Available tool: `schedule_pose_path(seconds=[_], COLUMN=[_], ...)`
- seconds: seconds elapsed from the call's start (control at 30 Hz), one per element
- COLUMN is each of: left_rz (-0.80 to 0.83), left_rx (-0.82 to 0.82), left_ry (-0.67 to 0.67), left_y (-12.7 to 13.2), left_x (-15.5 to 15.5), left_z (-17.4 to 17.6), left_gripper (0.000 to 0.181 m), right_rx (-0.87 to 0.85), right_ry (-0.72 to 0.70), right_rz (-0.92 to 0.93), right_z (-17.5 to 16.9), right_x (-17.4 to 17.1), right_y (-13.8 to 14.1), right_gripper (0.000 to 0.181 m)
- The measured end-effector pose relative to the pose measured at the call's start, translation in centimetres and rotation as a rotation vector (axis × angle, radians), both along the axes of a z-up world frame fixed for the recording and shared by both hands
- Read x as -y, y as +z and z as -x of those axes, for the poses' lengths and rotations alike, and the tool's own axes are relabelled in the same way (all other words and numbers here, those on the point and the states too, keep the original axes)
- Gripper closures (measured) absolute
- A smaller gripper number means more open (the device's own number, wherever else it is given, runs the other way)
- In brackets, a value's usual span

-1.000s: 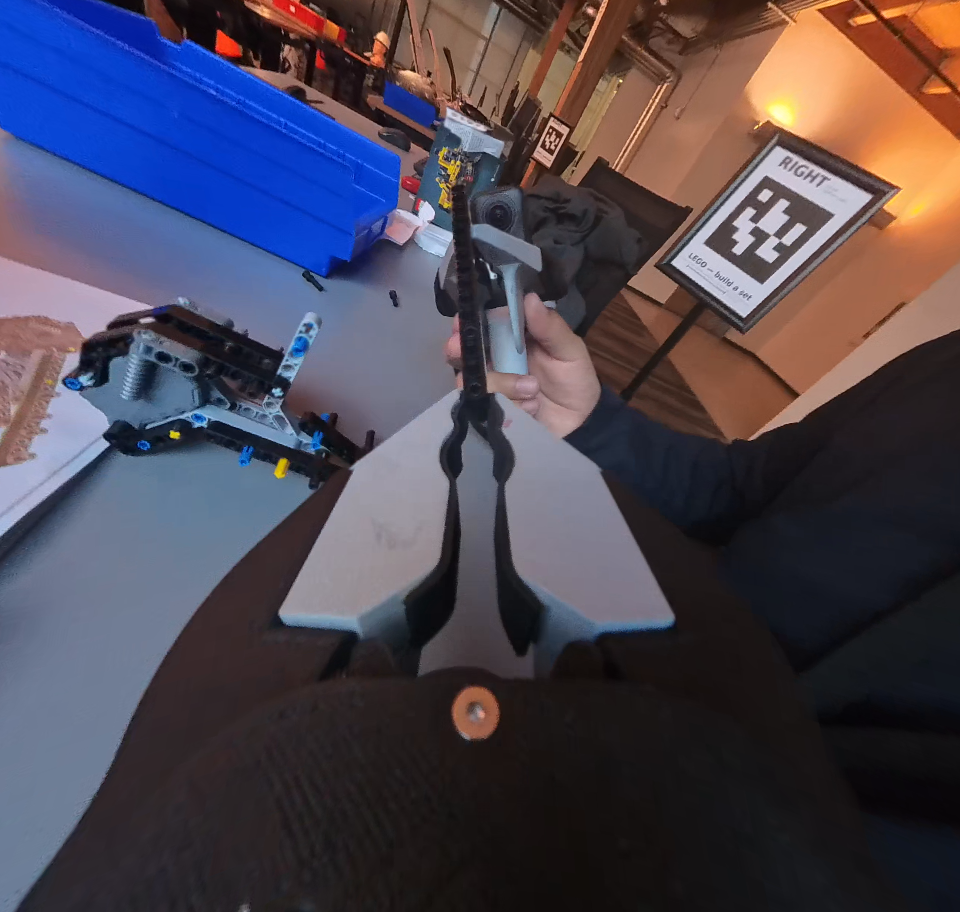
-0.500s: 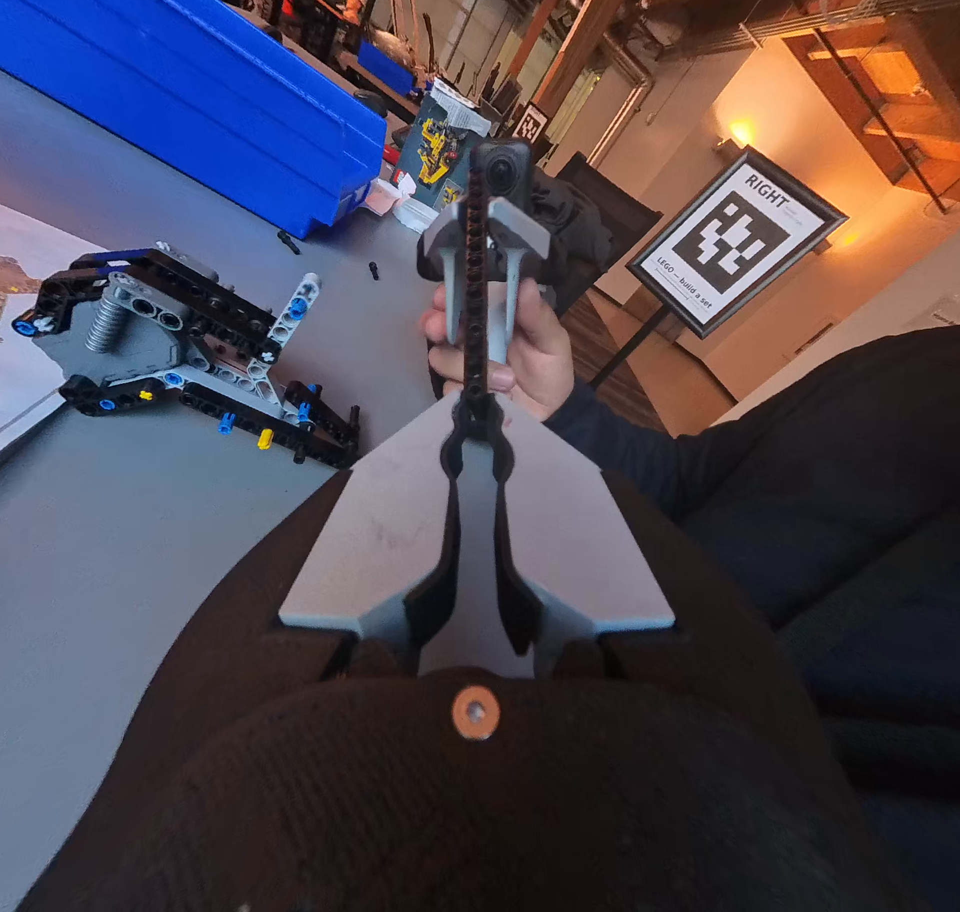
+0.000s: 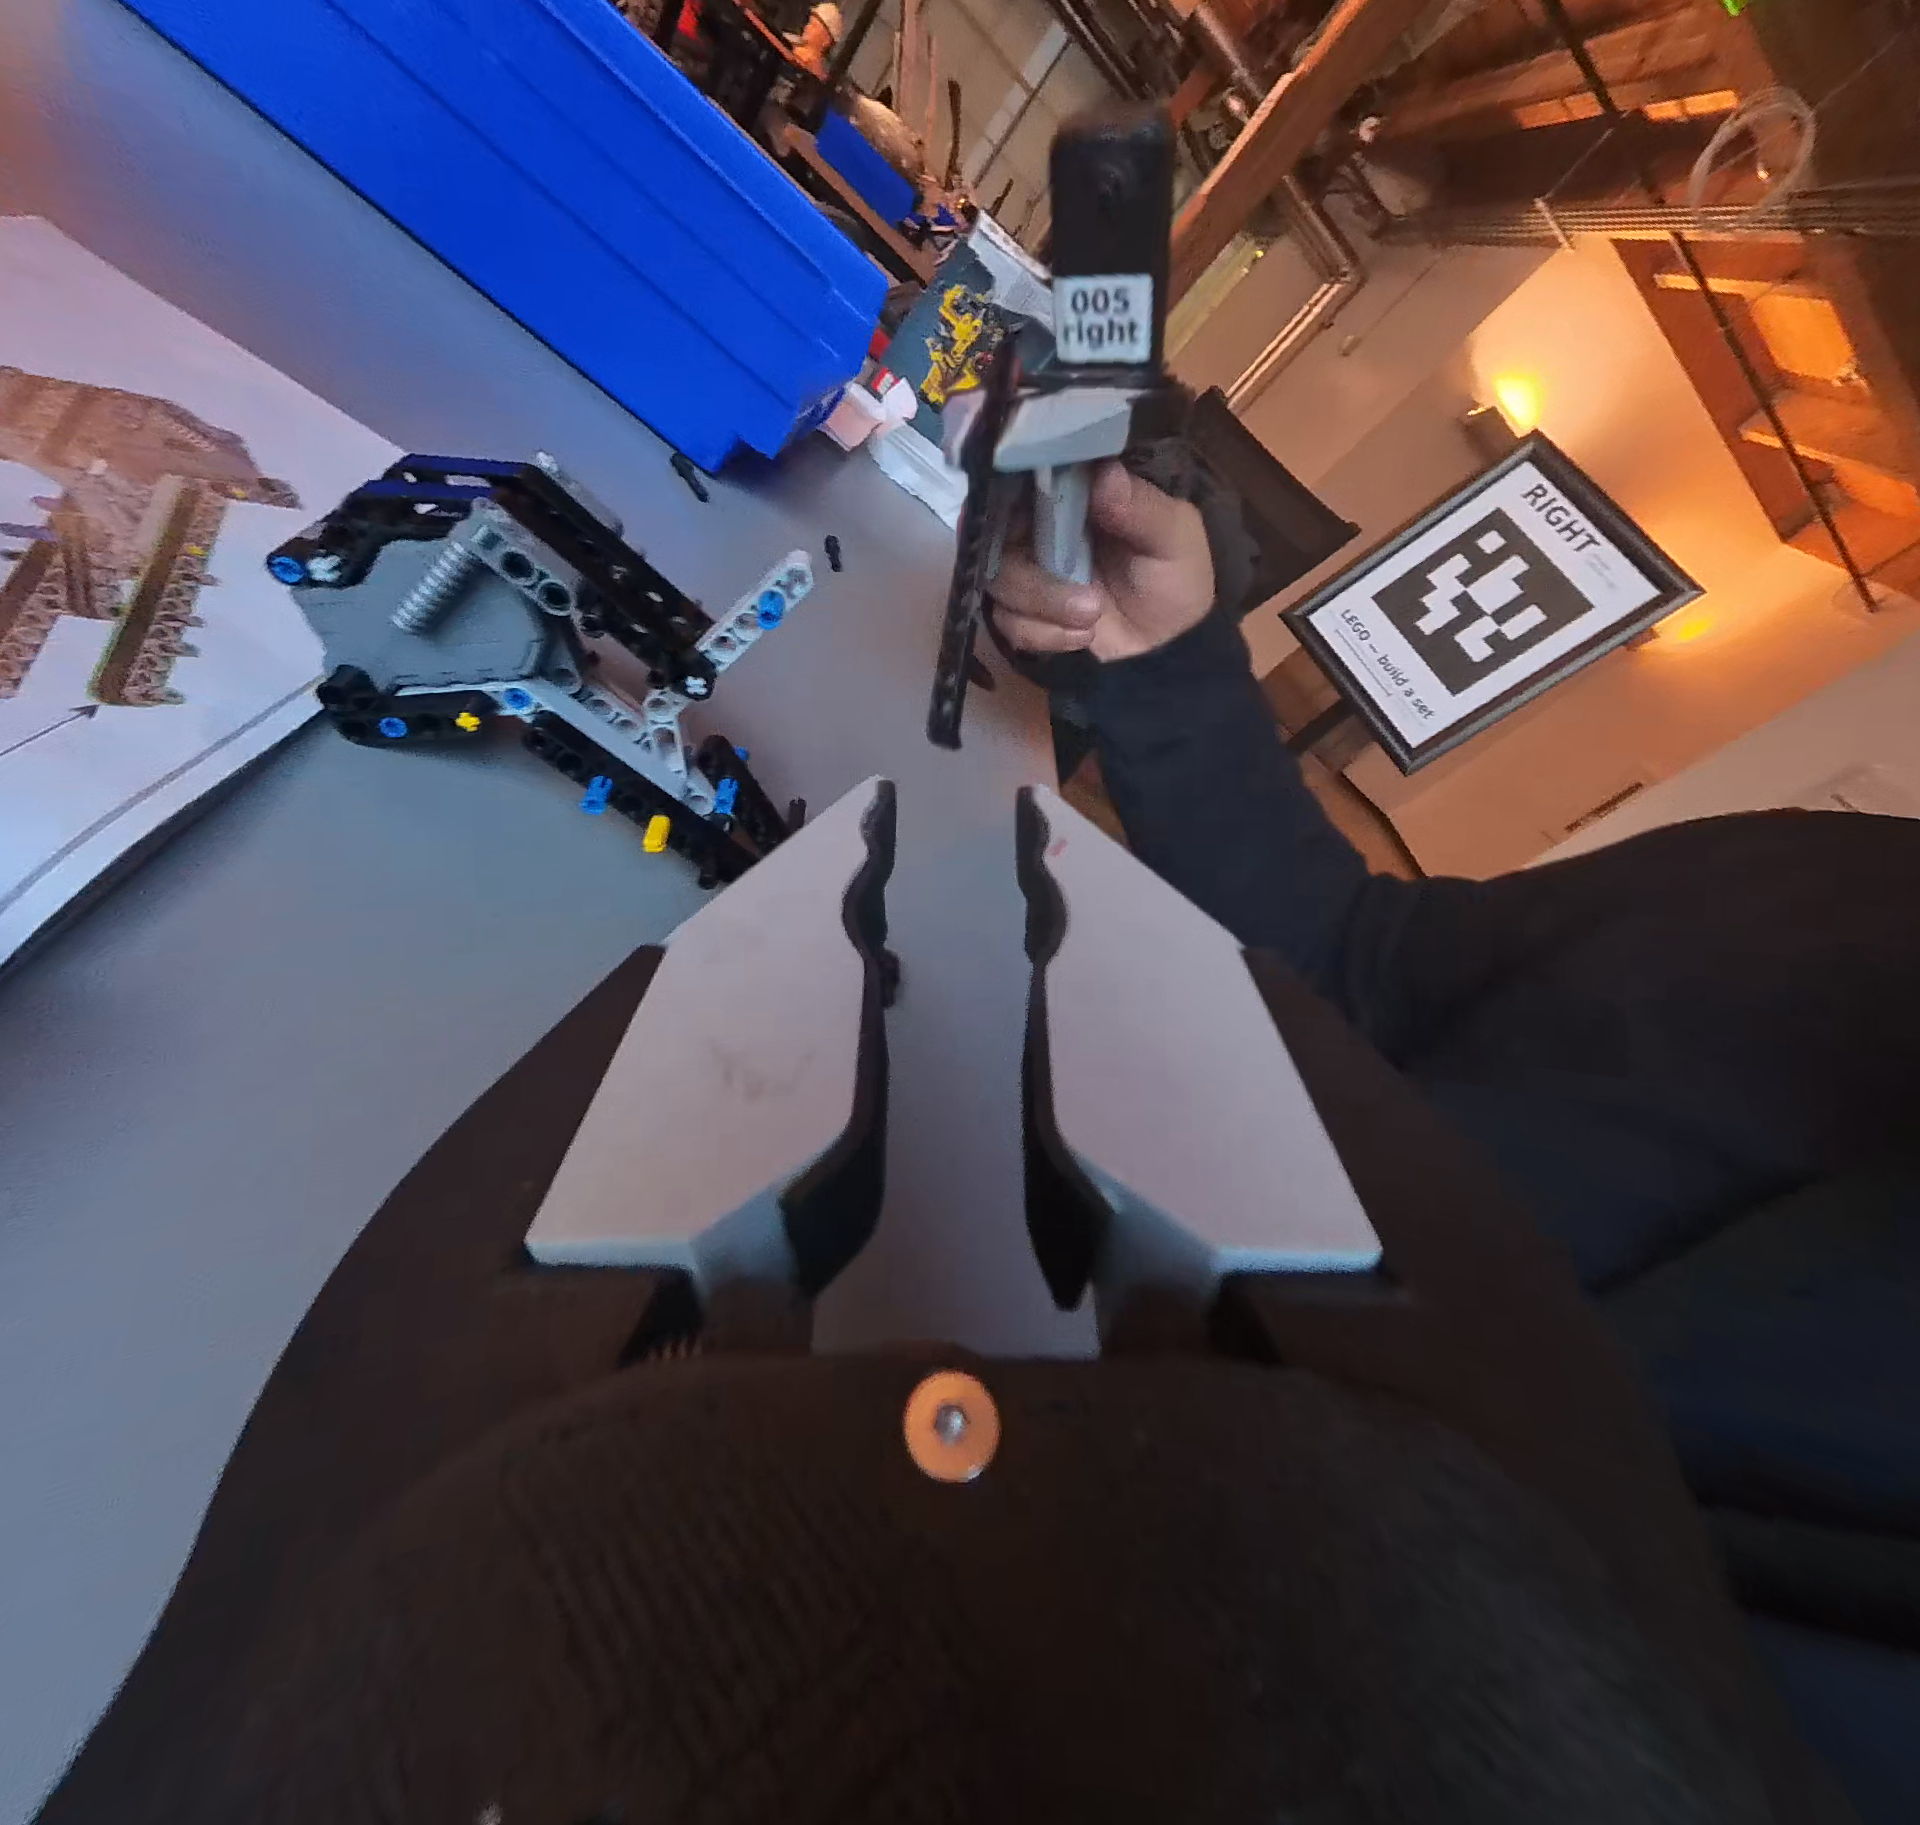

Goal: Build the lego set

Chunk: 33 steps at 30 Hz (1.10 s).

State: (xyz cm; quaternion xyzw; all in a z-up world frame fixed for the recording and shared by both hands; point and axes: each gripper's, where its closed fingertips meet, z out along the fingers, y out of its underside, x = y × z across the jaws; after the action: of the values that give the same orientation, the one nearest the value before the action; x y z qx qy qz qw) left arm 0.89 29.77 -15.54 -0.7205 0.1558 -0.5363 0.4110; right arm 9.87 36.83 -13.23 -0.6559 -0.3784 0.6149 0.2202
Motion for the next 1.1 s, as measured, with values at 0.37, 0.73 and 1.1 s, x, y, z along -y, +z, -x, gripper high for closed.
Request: schedule_pose_path(seconds=[0.37, 0.73, 1.1], left_rz=[-0.041, -0.253, -0.308], left_rx=[-0.184, -0.417, -0.637], left_ry=[0.071, 0.050, -0.274], left_y=[-2.2, -1.7, -3.6], left_x=[-1.6, -5.3, -7.9], left_z=[1.3, 0.4, -1.2], left_gripper=[0.164, 0.108, 0.087], right_rx=[0.237, 0.096, 0.130], right_ry=[0.474, 0.601, 0.635], right_rz=[0.024, -0.008, 0.010], right_z=[3.1, 3.6, 2.9], right_x=[-0.4, 1.4, 2.3], right_y=[-6.1, -5.3, -5.8], right_gripper=[0.175, 0.177, 0.176])
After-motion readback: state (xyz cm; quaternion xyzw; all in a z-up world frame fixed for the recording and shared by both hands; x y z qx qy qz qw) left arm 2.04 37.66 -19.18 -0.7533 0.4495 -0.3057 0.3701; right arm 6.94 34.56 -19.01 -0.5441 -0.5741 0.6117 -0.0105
